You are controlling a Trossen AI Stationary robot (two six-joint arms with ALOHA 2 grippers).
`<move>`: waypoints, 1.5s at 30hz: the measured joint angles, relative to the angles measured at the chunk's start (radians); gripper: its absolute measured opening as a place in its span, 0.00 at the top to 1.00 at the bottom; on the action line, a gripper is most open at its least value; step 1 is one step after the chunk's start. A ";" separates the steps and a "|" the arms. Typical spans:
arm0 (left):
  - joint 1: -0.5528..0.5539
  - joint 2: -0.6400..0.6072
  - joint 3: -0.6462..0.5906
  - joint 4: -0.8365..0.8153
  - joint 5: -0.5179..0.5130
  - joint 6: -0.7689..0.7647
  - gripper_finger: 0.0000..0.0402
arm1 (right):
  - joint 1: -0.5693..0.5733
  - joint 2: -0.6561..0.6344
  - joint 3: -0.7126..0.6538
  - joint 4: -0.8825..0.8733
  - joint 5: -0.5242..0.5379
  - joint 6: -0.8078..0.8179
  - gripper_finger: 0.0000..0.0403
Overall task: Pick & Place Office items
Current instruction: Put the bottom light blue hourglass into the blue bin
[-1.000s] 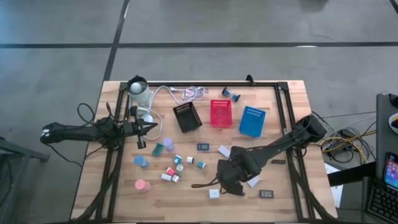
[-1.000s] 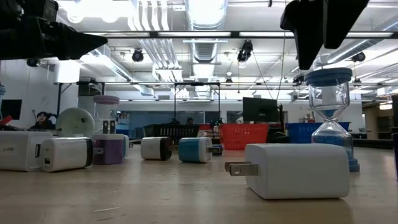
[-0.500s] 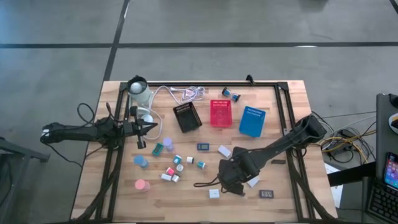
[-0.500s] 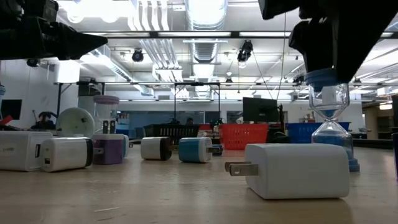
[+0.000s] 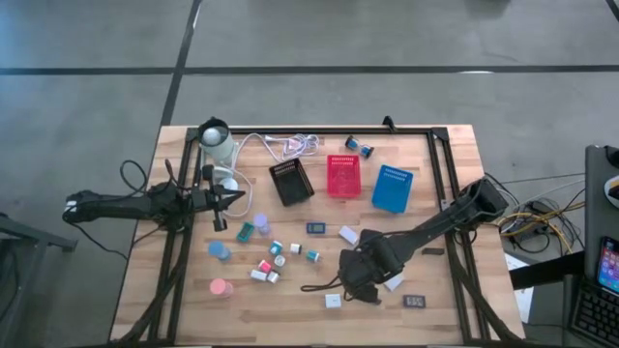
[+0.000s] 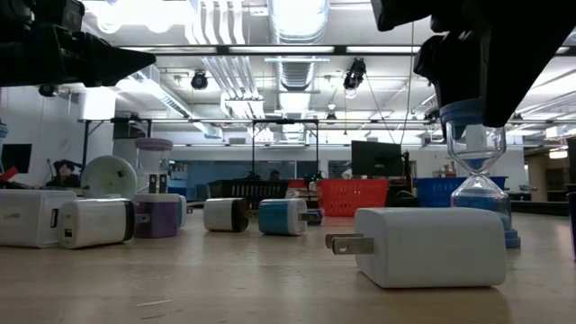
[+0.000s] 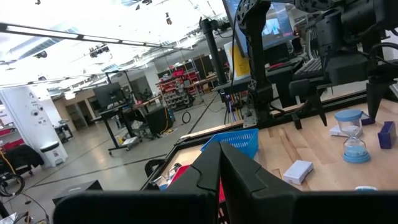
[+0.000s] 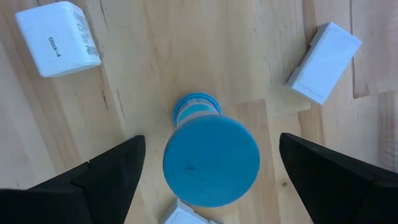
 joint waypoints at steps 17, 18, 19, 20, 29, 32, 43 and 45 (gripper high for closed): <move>0.000 0.000 0.000 0.000 0.000 0.000 0.97 | 0.000 0.000 -0.002 0.006 -0.001 -0.007 0.38; 0.000 0.000 0.000 0.000 0.000 0.000 0.97 | 0.000 0.000 -0.002 0.006 -0.001 -0.007 0.40; 0.000 0.000 0.000 0.000 0.000 0.000 0.97 | -0.001 0.000 -0.002 0.006 -0.001 -0.007 0.42; 0.000 0.000 0.000 0.000 0.000 0.000 0.97 | -0.001 0.000 -0.002 0.006 -0.002 -0.007 0.44; 0.000 0.000 0.000 0.000 0.000 0.000 0.97 | -0.006 -0.001 -0.002 0.005 -0.011 -0.010 0.51; 0.000 0.000 0.000 0.000 0.000 0.000 0.97 | -0.008 -0.006 0.006 0.005 -0.038 -0.031 0.51; 0.000 0.000 0.000 0.003 0.000 0.000 0.97 | -0.028 -0.091 0.062 0.010 -0.053 -0.089 0.51; 0.000 0.000 0.000 0.003 0.000 0.000 0.97 | -0.032 -0.114 0.065 0.011 -0.053 -0.104 0.51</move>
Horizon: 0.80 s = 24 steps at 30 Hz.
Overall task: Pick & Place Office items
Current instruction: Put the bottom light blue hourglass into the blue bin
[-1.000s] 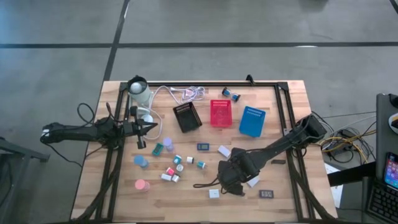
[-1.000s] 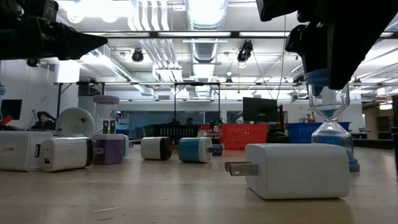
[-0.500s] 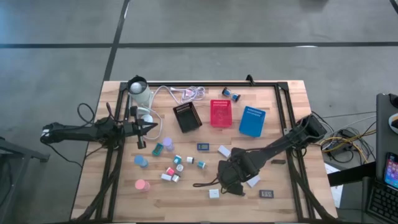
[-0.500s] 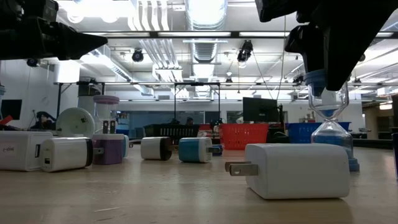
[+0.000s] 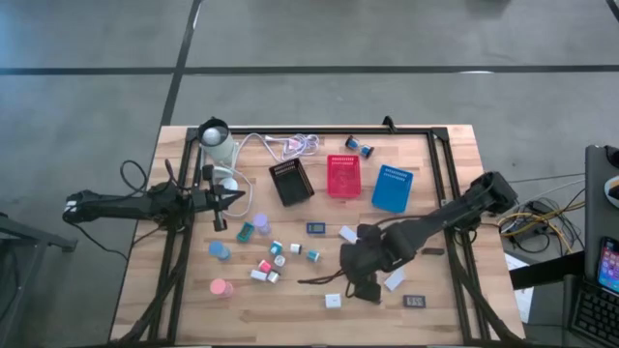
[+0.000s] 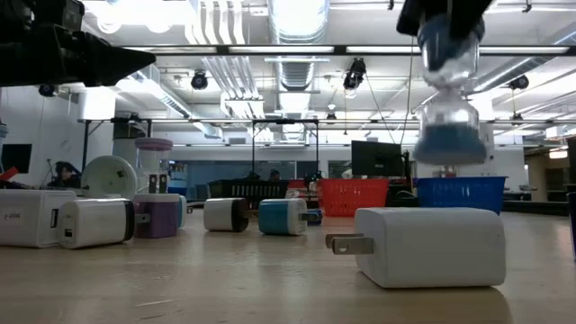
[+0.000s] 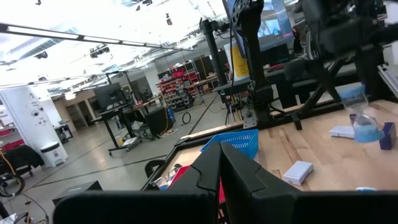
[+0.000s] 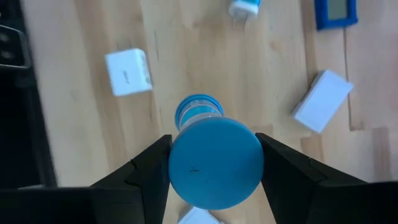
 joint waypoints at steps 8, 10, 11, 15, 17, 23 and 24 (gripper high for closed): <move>0.000 0.000 0.000 0.000 0.000 0.000 0.97 | -0.031 -0.102 0.002 0.001 0.004 -0.054 0.51; 0.000 0.000 0.000 0.000 0.000 0.000 0.97 | -0.039 -0.128 0.002 -0.005 0.004 -0.071 0.51; 0.000 0.000 0.000 0.000 0.000 0.000 0.97 | -0.044 -0.142 0.002 -0.007 0.004 -0.081 0.51; 0.000 0.000 0.000 0.000 0.000 0.000 0.97 | -0.061 -0.198 0.001 -0.007 0.004 -0.110 0.50; 0.000 0.000 0.000 0.000 0.000 0.000 0.97 | -0.070 -0.224 0.000 -0.007 0.004 -0.120 0.50; 0.000 0.000 0.000 -0.001 0.000 -0.002 0.97 | -0.081 -0.293 -0.010 -0.006 0.062 -0.158 0.51; 0.000 0.000 0.000 -0.001 0.000 -0.004 0.97 | -0.081 -0.306 -0.014 -0.006 0.067 -0.158 0.51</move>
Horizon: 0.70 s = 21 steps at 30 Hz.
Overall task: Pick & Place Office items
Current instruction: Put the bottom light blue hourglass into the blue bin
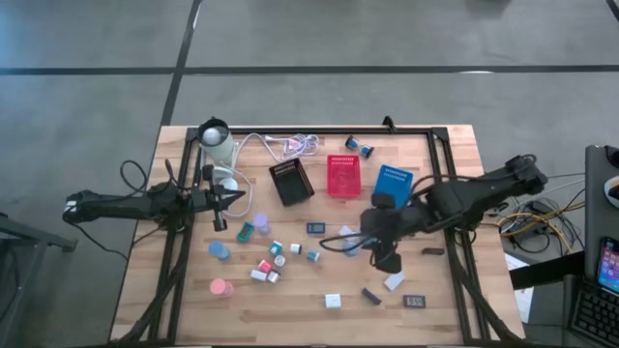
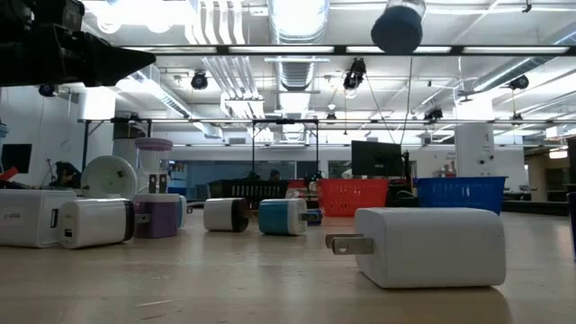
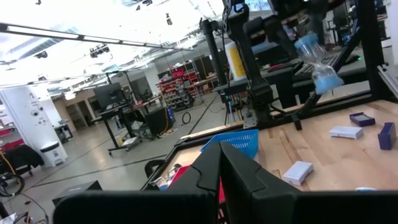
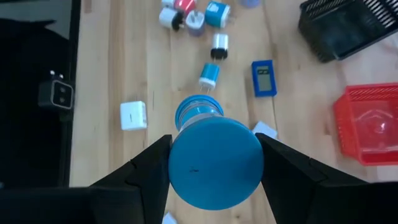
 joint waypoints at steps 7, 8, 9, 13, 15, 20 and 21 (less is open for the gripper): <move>0.000 0.000 0.000 -0.009 0.000 -0.021 0.97 | 0.001 -0.082 -0.044 0.009 0.014 0.001 0.51; 0.000 0.000 0.000 -0.009 0.000 -0.024 0.97 | 0.001 -0.095 -0.052 0.010 0.016 0.003 0.51; 0.000 0.000 0.000 -0.009 0.000 -0.026 0.97 | 0.001 -0.111 -0.061 0.011 0.021 0.007 0.51; 0.000 0.000 0.000 -0.010 0.000 -0.027 0.97 | -0.006 -0.175 -0.118 0.044 0.046 0.019 0.51; 0.000 0.000 0.000 -0.009 0.000 -0.027 0.97 | -0.012 -0.216 -0.159 0.075 0.050 0.020 0.51; 0.000 0.000 0.000 -0.009 0.000 -0.027 0.97 | -0.030 -0.326 -0.291 0.181 0.068 0.014 0.51; 0.000 0.000 0.000 -0.010 0.000 -0.027 0.97 | -0.035 -0.350 -0.319 0.207 0.068 0.007 0.51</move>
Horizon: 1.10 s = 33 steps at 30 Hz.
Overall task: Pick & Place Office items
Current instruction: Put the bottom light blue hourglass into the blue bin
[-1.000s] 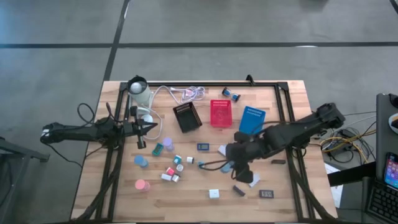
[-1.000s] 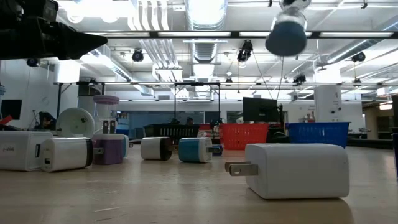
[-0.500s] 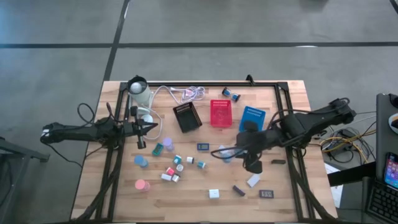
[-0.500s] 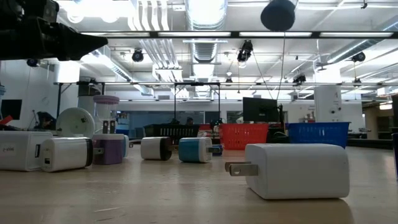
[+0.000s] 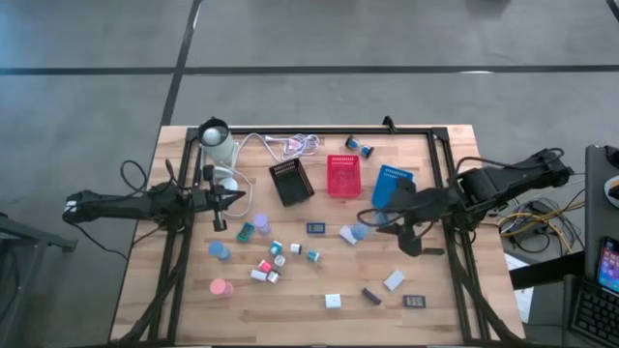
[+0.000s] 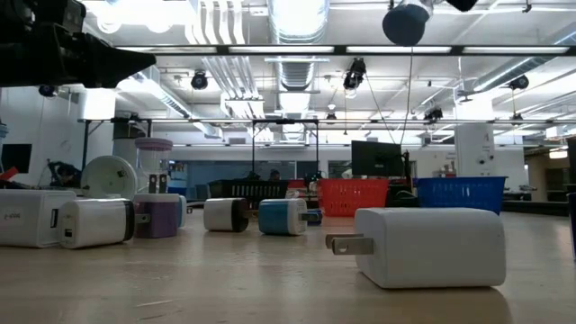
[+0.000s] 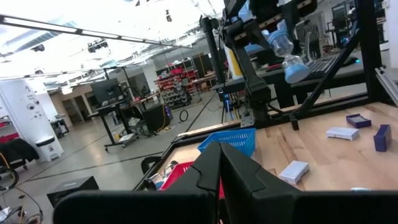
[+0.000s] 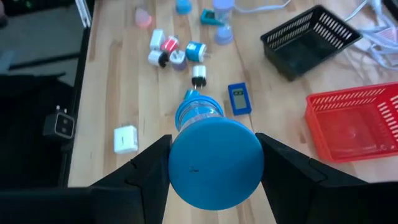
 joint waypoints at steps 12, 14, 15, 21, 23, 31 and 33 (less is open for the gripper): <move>0.000 0.000 0.000 0.001 0.000 0.001 0.97 | -0.023 -0.271 -0.314 0.193 0.103 -0.008 0.51; 0.000 0.000 0.000 0.002 0.000 0.001 0.97 | -0.023 -0.316 -0.366 0.248 0.103 -0.018 0.51; 0.000 0.000 0.000 0.002 0.000 0.000 0.97 | -0.023 -0.339 -0.393 0.278 0.103 -0.029 0.51; 0.000 0.000 0.000 0.003 0.000 -0.035 0.97 | -0.028 -0.470 -0.571 0.480 0.103 -0.089 0.51; 0.000 0.000 0.000 0.003 0.000 -0.036 0.97 | -0.032 -0.506 -0.621 0.526 0.104 -0.091 0.51; 0.000 0.000 0.000 0.003 0.000 -0.032 0.97 | -0.034 -0.620 -0.756 0.630 0.131 -0.132 0.51; 0.000 0.000 0.000 0.004 0.000 -0.022 0.97 | -0.034 -0.650 -0.789 0.647 0.147 -0.153 0.51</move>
